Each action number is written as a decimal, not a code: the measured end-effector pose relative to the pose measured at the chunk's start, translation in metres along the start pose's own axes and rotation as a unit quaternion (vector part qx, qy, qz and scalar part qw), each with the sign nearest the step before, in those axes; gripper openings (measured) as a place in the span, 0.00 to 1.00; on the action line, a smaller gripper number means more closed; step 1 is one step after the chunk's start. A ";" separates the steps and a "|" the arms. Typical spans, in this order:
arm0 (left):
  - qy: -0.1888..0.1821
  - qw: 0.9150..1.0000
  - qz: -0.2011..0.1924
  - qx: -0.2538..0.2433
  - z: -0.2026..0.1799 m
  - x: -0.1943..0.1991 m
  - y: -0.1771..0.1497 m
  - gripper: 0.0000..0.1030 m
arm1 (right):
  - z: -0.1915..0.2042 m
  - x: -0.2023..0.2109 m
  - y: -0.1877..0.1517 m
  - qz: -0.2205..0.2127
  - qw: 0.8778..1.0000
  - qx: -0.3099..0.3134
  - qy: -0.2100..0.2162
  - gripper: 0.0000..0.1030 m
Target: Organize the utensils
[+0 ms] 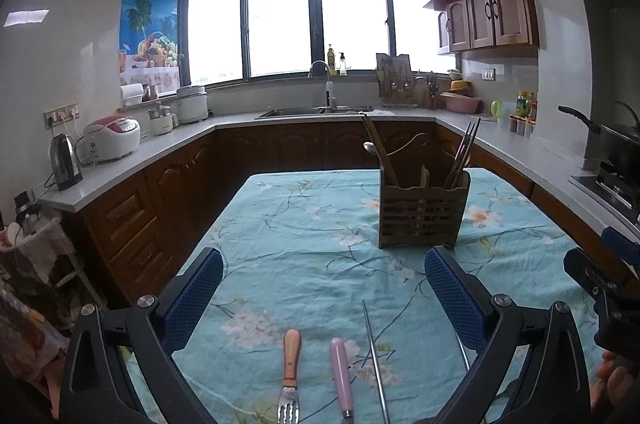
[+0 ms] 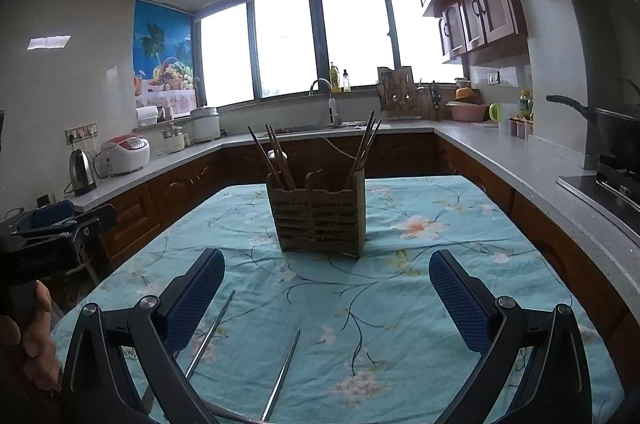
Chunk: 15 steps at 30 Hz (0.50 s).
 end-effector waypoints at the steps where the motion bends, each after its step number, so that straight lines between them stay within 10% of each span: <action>1: 0.000 1.000 0.000 0.001 -0.001 -0.001 0.001 0.99 | 0.000 0.000 0.001 -0.001 1.000 0.001 0.000 1.00; 15: 0.002 1.000 0.003 0.005 -0.004 -0.008 0.004 0.99 | -0.001 -0.005 0.007 -0.007 1.000 0.002 0.000 1.00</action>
Point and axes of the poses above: each gripper's, at about its wrist camera, not at the fingertips, and x roughly against the way its jaws point, z to its left, y to its top, the point moved 4 cm from there along -x, roughly the way its jaws point, and after that the axes turned 1 degree about x, right-handed, at the moved point
